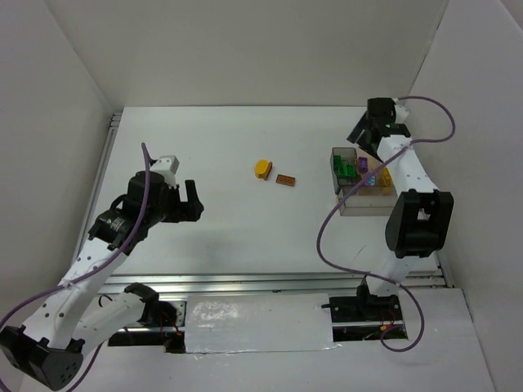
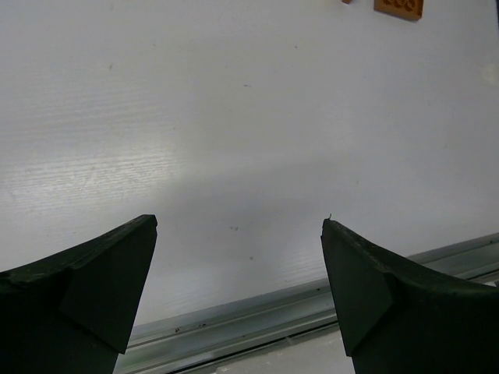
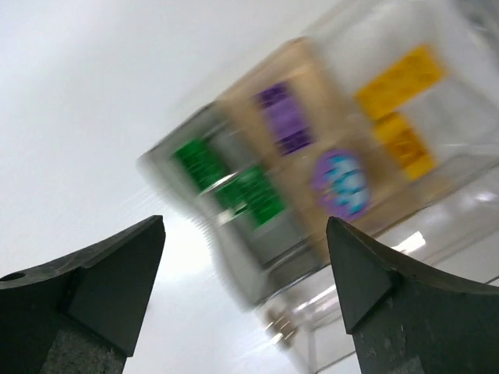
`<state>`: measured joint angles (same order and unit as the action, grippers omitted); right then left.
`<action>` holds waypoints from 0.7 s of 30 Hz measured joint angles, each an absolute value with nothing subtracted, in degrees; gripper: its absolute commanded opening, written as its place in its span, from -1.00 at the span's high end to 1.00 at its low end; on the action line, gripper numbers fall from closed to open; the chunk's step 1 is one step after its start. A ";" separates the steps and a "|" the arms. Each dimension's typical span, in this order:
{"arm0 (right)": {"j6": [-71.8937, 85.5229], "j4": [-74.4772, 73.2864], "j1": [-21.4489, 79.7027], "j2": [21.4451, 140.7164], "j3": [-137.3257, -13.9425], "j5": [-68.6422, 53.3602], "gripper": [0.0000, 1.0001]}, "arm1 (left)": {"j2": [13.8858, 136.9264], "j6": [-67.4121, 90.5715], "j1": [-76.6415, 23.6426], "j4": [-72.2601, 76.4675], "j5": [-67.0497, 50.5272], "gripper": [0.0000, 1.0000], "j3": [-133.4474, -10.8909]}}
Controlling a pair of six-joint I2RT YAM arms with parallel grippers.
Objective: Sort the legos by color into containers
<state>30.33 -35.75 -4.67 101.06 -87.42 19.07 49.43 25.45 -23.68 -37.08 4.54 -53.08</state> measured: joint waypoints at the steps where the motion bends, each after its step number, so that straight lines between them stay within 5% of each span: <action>1: 30.30 -35.81 -2.07 99.29 -87.39 19.05 -0.83 | 49.71 25.52 -22.87 -36.84 4.51 -0.99 -53.08; 12: 32.27 -33.45 13.39 69.80 -67.75 8.93 -0.99 | 68.62 30.72 -22.68 -31.57 0.67 -0.99 -58.74; 21: 35.81 -34.11 16.91 46.89 -56.07 -0.36 -0.99 | 106.50 31.29 -28.08 -26.76 4.40 -0.90 -88.27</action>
